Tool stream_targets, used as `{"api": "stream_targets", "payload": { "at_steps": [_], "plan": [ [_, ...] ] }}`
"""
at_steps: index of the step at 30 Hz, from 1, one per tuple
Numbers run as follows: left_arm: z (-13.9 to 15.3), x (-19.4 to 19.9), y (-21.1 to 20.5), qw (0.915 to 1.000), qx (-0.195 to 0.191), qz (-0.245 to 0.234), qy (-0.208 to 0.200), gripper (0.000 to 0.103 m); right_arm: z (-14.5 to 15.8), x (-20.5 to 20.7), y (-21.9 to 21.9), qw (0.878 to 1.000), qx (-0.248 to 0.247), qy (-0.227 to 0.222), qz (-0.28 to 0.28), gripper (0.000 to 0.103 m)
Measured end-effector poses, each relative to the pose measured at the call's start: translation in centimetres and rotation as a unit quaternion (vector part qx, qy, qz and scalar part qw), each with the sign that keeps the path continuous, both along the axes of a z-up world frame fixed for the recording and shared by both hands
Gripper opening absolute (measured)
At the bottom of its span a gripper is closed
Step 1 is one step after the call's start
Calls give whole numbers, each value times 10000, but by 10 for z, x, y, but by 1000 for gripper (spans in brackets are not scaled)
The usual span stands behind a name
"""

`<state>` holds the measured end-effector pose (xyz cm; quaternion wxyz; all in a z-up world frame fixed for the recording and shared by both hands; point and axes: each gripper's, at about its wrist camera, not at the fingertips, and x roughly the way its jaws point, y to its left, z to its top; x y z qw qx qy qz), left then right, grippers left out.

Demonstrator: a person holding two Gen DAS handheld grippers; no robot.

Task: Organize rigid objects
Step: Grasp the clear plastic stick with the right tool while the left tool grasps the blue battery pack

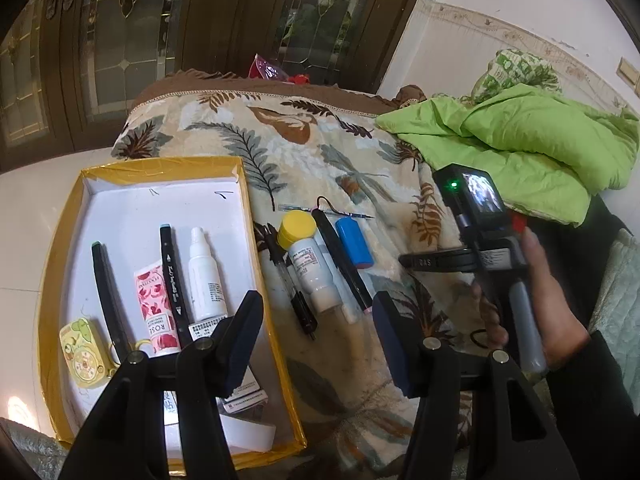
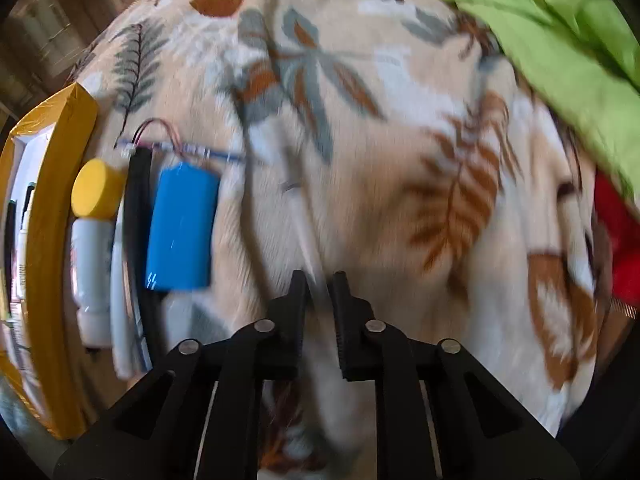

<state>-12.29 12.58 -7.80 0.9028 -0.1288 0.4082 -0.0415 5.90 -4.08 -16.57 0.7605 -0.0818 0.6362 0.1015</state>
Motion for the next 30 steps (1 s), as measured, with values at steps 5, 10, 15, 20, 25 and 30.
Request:
{"api": "stream_targets", "payload": {
  "at_steps": [5,10,15,20,25,30],
  "plan": [
    [-2,-2,-2,10000,-42,-20,8,57,31,-20,-10,9954,650,177,-675,8],
    [-11,-4,-6,9999,62,-15,98,57,52,-36,-29,9824,1245,275,-1369,8],
    [-16,-2,-15,9997,4,-112,227,57,80,-44,-46,9559,2083,51,-2068,8],
    [-19,9,-26,9987,56,-227,449,57,82,-34,-46,9517,2244,-35,-2096,8],
    [-25,47,-44,9956,-134,-263,893,57,77,-24,-58,9486,2294,33,-2178,8],
    [-41,99,-64,9899,-209,-195,1386,57,74,-21,-75,9464,2314,-12,-2253,8]
  ]
}}
